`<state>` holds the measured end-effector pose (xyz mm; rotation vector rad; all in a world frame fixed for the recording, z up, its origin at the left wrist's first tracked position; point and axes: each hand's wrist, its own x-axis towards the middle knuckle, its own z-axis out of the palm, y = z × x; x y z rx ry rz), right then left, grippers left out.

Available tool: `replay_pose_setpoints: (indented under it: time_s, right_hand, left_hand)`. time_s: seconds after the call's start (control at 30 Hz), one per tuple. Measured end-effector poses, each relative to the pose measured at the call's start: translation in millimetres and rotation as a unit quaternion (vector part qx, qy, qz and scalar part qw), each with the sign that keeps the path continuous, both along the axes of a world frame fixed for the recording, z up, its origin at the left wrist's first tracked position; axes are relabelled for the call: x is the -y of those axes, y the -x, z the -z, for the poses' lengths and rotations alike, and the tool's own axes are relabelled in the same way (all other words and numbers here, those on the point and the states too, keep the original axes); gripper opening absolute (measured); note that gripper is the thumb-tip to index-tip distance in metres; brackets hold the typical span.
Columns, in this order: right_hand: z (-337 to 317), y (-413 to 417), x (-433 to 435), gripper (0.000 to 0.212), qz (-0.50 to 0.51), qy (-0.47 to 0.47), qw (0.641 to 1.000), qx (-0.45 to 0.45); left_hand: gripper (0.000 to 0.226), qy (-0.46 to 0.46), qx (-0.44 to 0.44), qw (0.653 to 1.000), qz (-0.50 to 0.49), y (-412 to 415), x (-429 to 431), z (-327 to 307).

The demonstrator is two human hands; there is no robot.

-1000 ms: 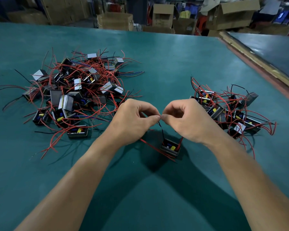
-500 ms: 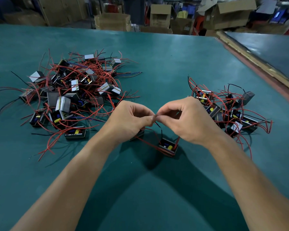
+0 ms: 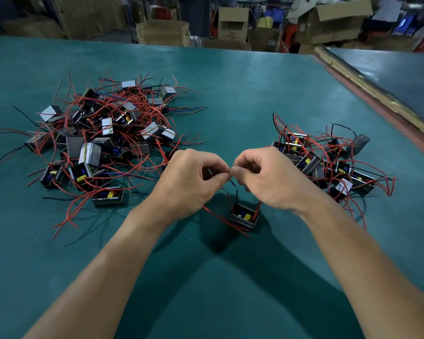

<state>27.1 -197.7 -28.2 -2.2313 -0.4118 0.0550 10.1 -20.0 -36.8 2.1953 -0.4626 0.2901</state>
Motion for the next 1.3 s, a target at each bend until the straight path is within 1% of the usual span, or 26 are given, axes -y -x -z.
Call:
replay_pose_setpoints:
  time_s: [0.13, 0.2, 0.27, 0.43, 0.53, 0.6, 0.7, 0.83, 0.9, 1.0, 1.07, 1.1, 1.17, 1.2, 1.3]
  right_hand:
    - [3.2, 0.5, 0.1, 0.024, 0.049, -0.05, 0.995, -0.076]
    - [3.1, 1.2, 0.5, 0.022, 0.046, -0.089, 0.991, -0.087]
    - [0.9, 1.3, 2.5, 0.017, 0.026, -0.104, 0.993, -0.058]
    - [-0.3, 0.2, 5.2, 0.011, -0.02, -0.075, 0.995, 0.056]
    - [0.2, 1.5, 4.0, 0.01, -0.032, -0.063, 0.994, 0.079]
    - [-0.5, 2.4, 4.1, 0.012, -0.039, -0.052, 0.995, 0.082]
    - [-1.3, 3.8, 5.1, 0.012, -0.04, -0.029, 0.996, 0.072]
    - [0.0, 4.1, 1.5, 0.014, -0.009, 0.008, 0.999, 0.042]
    - [0.9, 2.6, -1.0, 0.016, 0.023, -0.02, 1.0, -0.007]
    - [0.7, -0.2, -0.8, 0.022, 0.058, -0.089, 0.988, -0.111]
    - [1.2, -1.1, 2.3, 0.023, 0.053, -0.107, 0.983, -0.14]
    - [1.4, -1.0, 3.1, 0.023, 0.046, -0.109, 0.984, -0.134]
    - [2.3, 0.1, 3.3, 0.019, 0.025, -0.1, 0.991, -0.085]
    - [3.0, 0.5, 2.8, 0.016, 0.013, -0.09, 0.995, -0.052]
    - [4.9, -0.2, 2.6, 0.01, -0.014, -0.067, 0.997, 0.035]
  left_hand:
    - [0.008, -0.028, 0.013, 1.0, 0.003, 0.9, 2.1, 2.5]
    - [0.01, -0.025, -0.004, 1.0, 0.0, -0.1, 2.1, 2.9]
    - [0.011, 0.0, -0.034, 0.999, -0.004, -1.8, 1.6, 2.2]
    - [0.019, 0.087, -0.153, 0.984, -0.001, -2.4, 1.9, -3.6]
    - [0.019, 0.12, -0.202, 0.972, 0.007, -2.0, 1.3, -6.4]
    - [0.016, 0.126, -0.208, 0.97, 0.006, -1.5, 0.8, -6.6]
    - [0.014, 0.104, -0.178, 0.979, 0.006, 0.0, 1.5, -5.1]
    - [0.013, -0.002, -0.051, 0.999, -0.013, 1.7, 1.6, -2.4]
    - [0.011, -0.019, -0.007, 1.0, -0.012, 2.7, 1.6, -1.4]
    - [0.009, -0.058, 0.062, 0.996, -0.003, 4.1, 3.8, -0.8]
    - [0.008, -0.08, 0.08, 0.993, -0.01, 4.5, 5.1, 0.2]
    - [0.009, -0.089, 0.071, 0.993, -0.023, 4.8, 5.1, 0.6]
    - [0.007, -0.094, 0.021, 0.994, -0.048, 3.8, 3.9, 1.6]
    - [0.007, -0.081, -0.014, 0.995, -0.052, 2.0, 3.2, 2.2]
    - [0.013, 0.008, -0.118, 0.993, -0.029, -2.6, 0.8, 0.3]
